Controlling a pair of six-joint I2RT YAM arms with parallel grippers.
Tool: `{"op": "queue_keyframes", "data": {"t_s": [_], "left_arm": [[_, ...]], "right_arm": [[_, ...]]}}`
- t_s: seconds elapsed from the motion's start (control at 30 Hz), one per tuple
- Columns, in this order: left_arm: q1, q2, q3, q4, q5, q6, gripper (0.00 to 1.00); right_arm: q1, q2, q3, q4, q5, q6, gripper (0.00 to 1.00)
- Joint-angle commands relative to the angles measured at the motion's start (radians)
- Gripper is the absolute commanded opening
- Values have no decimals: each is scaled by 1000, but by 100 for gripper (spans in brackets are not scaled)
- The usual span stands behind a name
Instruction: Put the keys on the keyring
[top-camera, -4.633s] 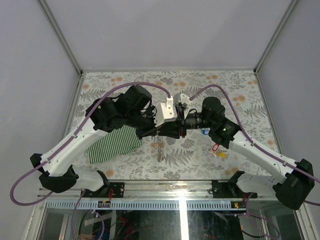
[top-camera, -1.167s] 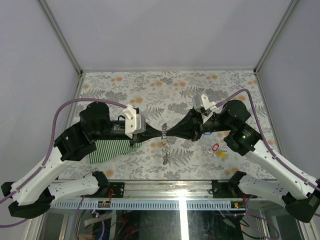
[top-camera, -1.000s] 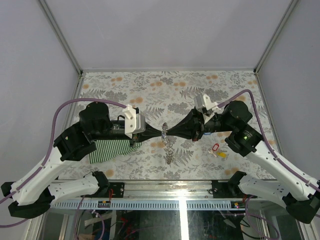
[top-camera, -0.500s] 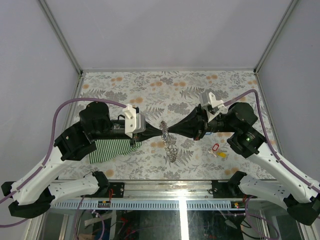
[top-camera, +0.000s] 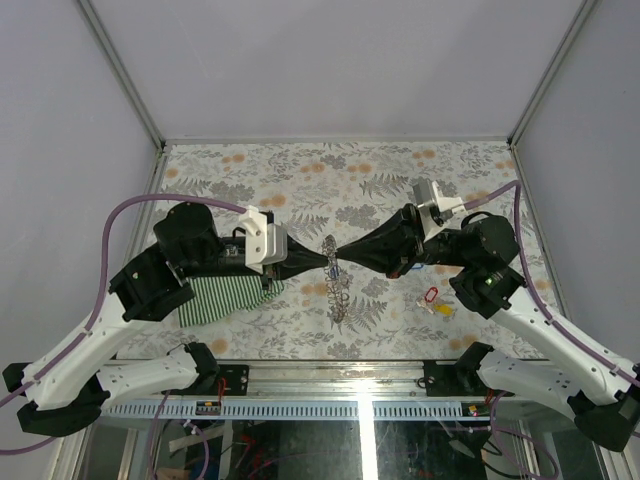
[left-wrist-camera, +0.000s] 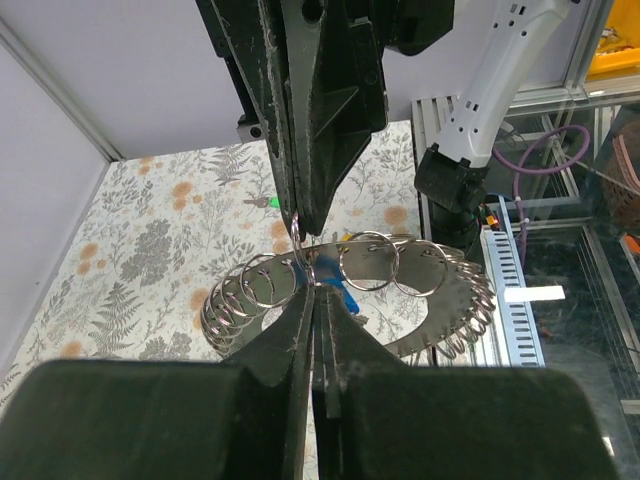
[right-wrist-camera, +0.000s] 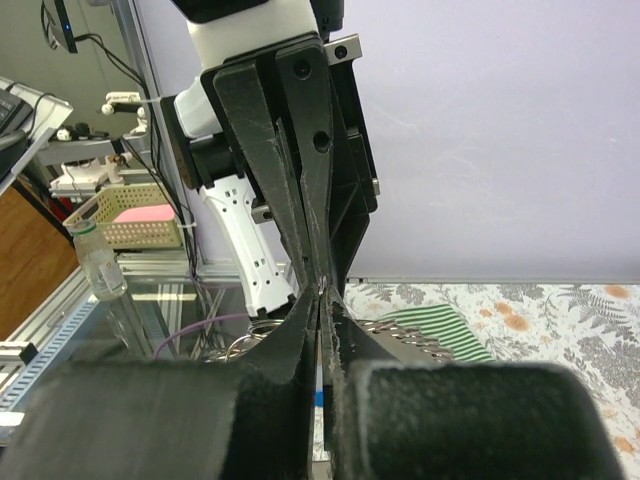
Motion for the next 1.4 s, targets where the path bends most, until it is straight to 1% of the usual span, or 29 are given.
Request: {"op": "queue_keyframes", "data": {"t_s": [0.0, 0.1, 0.17, 0.27, 0.37, 0.53, 0.7, 0.8, 0.9, 1.03, 1.27, 1.3, 1.37], "left_arm": [[-2, -6, -25, 60, 22, -32, 0], [-3, -12, -39, 87, 24, -44, 2], [-3, -15, -46, 105, 26, -54, 8], [-2, -19, -50, 120, 27, -60, 13], [-2, -28, -53, 138, 18, -67, 14], [-2, -59, -71, 184, -10, -92, 16], [-3, -106, -114, 291, -69, -156, 29], [-2, -125, -161, 385, -65, -208, 34], [-2, -114, -190, 458, -27, -256, 35], [-2, -77, -210, 508, 19, -297, 35], [-2, -71, -268, 587, 12, -339, 36], [-2, -72, -270, 592, 11, -342, 35], [-3, -70, -273, 600, 8, -346, 31]], "right_arm": [[6, -38, -2, 220, 75, 57, 0], [7, -44, -15, 227, 110, 59, 0], [7, -50, -28, 241, 131, 64, 0], [7, -52, -36, 246, 131, 66, 0], [6, -60, -38, 236, 130, 54, 0], [6, -77, -25, 160, 132, -8, 0], [7, -79, 8, 59, 78, -81, 0], [6, -82, 15, 42, 62, -98, 0], [7, -82, 16, 44, 51, -102, 0], [7, -78, 20, 45, 35, -104, 0], [7, -84, 18, 47, 30, -107, 0], [7, -83, 18, 47, 30, -107, 0], [6, -81, 19, 47, 29, -106, 0]]}}
